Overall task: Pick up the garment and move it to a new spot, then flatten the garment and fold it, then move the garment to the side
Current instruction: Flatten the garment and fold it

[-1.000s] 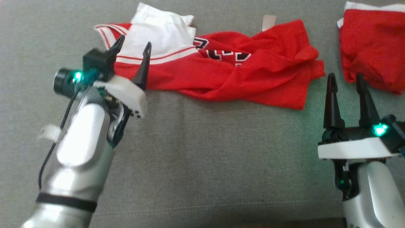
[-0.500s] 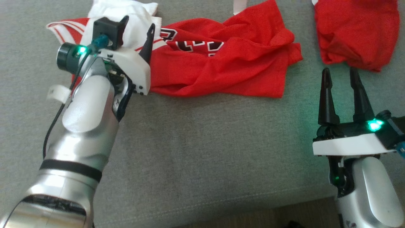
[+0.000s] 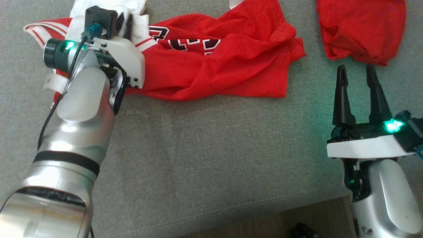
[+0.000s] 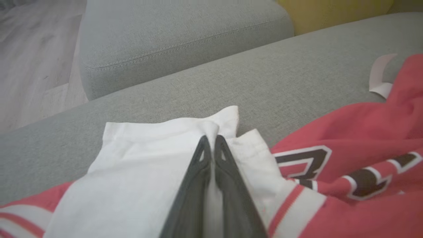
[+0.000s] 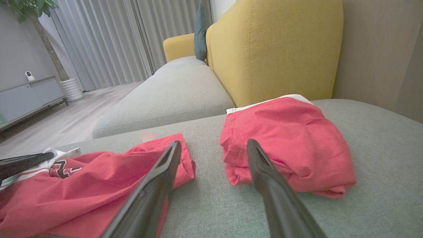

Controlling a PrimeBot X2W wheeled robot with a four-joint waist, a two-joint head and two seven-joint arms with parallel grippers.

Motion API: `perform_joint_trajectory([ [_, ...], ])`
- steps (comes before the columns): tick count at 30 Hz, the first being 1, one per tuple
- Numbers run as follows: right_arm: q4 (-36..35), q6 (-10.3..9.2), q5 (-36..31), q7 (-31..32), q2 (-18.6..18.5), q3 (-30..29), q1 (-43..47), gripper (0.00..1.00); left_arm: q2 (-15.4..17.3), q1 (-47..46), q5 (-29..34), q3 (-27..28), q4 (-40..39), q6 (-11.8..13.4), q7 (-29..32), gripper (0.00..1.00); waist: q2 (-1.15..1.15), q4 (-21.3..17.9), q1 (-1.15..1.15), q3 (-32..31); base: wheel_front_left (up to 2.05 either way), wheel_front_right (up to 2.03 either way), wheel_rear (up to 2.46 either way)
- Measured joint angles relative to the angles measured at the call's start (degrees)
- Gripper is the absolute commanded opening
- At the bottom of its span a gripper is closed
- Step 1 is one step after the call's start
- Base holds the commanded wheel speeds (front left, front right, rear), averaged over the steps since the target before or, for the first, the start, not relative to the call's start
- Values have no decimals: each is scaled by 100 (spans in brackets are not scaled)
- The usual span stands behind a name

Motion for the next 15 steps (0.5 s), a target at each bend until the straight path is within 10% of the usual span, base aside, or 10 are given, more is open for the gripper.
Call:
perform_joint_trajectory([
  [15,25,0,-78,-1,-1,-210,20,100,-56,225,-234,215,-921,310,-675,0,0,462,-1,-379,0,0,0],
])
